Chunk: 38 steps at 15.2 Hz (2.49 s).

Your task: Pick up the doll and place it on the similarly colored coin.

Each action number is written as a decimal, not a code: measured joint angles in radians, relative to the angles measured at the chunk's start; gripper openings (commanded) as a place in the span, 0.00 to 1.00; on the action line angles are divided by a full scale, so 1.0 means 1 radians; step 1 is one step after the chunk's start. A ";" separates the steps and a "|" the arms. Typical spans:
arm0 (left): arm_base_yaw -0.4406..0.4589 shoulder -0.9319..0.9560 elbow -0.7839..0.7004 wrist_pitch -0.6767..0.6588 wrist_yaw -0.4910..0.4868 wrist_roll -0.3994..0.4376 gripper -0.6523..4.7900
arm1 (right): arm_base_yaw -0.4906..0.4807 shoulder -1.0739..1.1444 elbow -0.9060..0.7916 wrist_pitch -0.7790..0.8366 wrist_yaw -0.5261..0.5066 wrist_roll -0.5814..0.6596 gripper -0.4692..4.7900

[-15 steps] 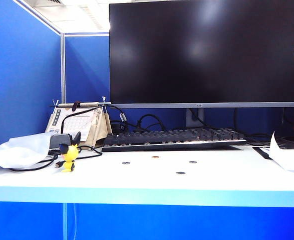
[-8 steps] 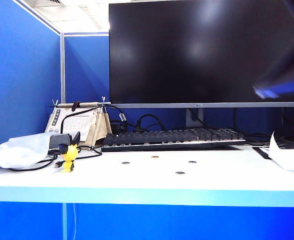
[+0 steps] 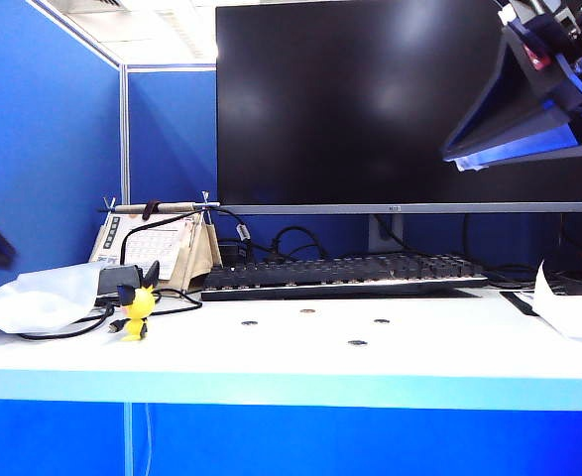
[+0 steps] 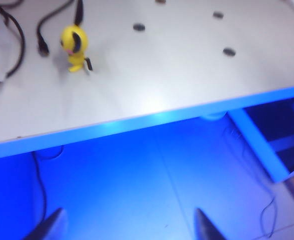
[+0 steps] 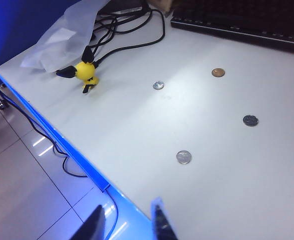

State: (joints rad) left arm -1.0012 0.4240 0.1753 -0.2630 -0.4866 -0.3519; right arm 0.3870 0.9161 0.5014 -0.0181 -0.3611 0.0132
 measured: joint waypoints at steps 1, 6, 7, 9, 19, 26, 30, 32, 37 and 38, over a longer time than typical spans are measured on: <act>0.002 0.084 0.032 0.047 -0.008 0.004 0.84 | 0.000 -0.002 0.000 -0.007 -0.015 0.000 0.43; 0.278 0.456 0.234 0.241 0.101 0.060 1.00 | 0.001 -0.003 0.000 -0.025 -0.082 0.003 0.43; 0.364 0.531 0.262 0.276 0.163 0.063 1.00 | 0.001 -0.004 0.000 -0.029 -0.084 0.006 0.43; 0.504 0.876 0.460 0.356 0.311 0.131 1.00 | 0.002 -0.007 0.000 -0.051 -0.107 0.008 0.49; 0.505 1.006 0.475 0.570 0.217 0.135 1.00 | 0.001 -0.006 0.000 -0.051 -0.106 0.008 0.49; 0.505 1.173 0.312 0.954 0.260 0.210 1.00 | 0.001 -0.006 -0.002 -0.050 -0.106 0.008 0.49; 0.506 1.265 0.313 1.078 0.260 0.203 1.00 | 0.001 -0.006 -0.002 -0.051 -0.106 0.008 0.49; 0.510 1.276 0.322 1.106 0.260 0.203 1.00 | 0.001 -0.006 -0.002 -0.051 -0.106 0.008 0.49; 0.520 1.363 0.331 1.173 0.261 0.204 1.00 | 0.001 -0.006 -0.002 -0.050 -0.106 0.008 0.49; 0.524 1.369 0.347 1.173 0.263 0.208 1.00 | 0.001 -0.006 -0.002 -0.051 -0.106 0.008 0.49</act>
State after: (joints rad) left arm -0.4774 1.7927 0.5224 0.9096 -0.2234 -0.1436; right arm 0.3878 0.9104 0.4992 -0.0689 -0.4667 0.0216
